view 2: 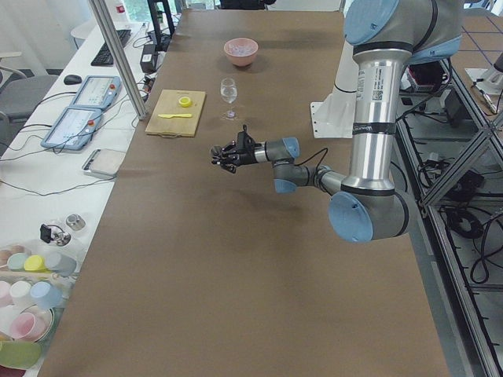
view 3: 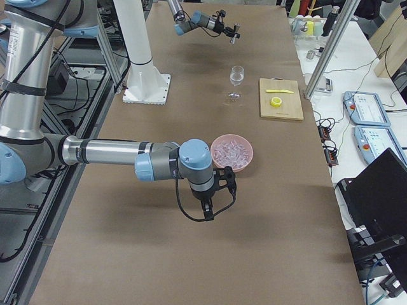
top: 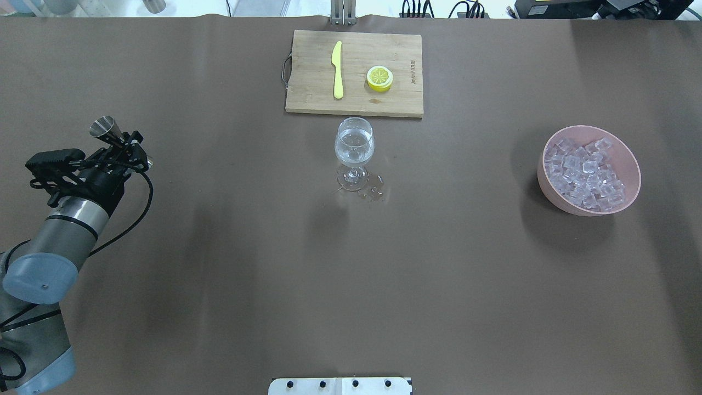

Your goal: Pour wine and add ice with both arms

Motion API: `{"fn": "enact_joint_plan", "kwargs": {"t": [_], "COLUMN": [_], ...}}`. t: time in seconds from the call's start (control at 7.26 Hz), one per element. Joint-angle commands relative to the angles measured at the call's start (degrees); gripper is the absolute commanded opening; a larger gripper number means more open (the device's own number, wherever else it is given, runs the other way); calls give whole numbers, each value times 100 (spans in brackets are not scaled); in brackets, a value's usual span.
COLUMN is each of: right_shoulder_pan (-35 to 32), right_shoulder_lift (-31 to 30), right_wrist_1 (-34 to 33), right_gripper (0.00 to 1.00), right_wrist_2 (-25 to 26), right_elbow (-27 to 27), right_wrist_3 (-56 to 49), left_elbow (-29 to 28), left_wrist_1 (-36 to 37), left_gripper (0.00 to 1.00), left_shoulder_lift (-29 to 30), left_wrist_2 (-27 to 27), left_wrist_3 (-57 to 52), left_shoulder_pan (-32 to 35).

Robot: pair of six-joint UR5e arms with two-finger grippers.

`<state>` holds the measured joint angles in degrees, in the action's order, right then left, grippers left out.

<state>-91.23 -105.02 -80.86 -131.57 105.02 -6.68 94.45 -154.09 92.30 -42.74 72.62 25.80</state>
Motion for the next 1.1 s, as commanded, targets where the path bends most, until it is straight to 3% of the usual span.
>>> {"fn": "enact_joint_plan", "kwargs": {"t": [0.0,0.28,0.69,0.96], "right_shoulder_pan": [0,0,0,0], "right_shoulder_lift": [-1,-1,8,8], "right_wrist_1": [0,0,0,9], "right_gripper": [100,100,100,100], "right_wrist_2": [0,9,9,9], "right_elbow": [0,0,0,0], "right_wrist_3": [0,0,-9,-9], "left_elbow": [30,74,-14,-233], "left_wrist_1": [1271,2074,2540,2542], "left_gripper": [0,0,0,0], "left_shoulder_lift": [25,52,-53,-72], "left_wrist_2": [64,64,-347,-472], "left_wrist_3": [375,664,1233,1587], "left_shoulder_pan": [-5,48,767,769]}}
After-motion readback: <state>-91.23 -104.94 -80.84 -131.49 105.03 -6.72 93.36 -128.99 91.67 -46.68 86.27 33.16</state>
